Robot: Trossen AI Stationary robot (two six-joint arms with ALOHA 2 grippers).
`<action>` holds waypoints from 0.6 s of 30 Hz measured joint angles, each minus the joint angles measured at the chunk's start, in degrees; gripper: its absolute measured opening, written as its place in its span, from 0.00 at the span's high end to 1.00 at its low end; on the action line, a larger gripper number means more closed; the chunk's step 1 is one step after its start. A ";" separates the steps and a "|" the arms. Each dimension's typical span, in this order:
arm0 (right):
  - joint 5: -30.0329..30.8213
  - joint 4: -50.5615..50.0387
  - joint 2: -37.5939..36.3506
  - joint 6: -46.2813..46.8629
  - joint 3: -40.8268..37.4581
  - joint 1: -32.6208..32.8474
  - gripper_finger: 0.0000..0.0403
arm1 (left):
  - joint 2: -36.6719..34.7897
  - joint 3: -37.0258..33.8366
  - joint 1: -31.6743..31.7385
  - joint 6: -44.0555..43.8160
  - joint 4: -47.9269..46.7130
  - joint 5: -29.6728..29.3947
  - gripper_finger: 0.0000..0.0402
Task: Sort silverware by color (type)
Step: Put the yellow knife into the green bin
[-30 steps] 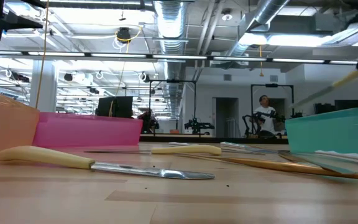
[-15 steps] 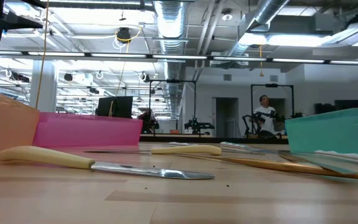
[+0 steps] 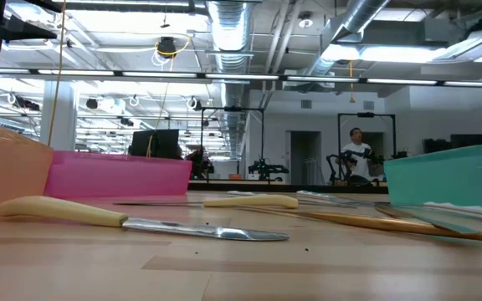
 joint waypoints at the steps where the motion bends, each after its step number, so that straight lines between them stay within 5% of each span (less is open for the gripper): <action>1: 0.01 0.31 0.27 -0.01 -0.01 -0.13 0.78 | 0.00 0.00 0.01 0.00 0.00 -0.02 0.39; 18: -1.17 2.57 0.43 -0.47 -0.75 -0.36 0.68 | 0.00 0.00 0.01 0.00 -0.68 0.01 0.39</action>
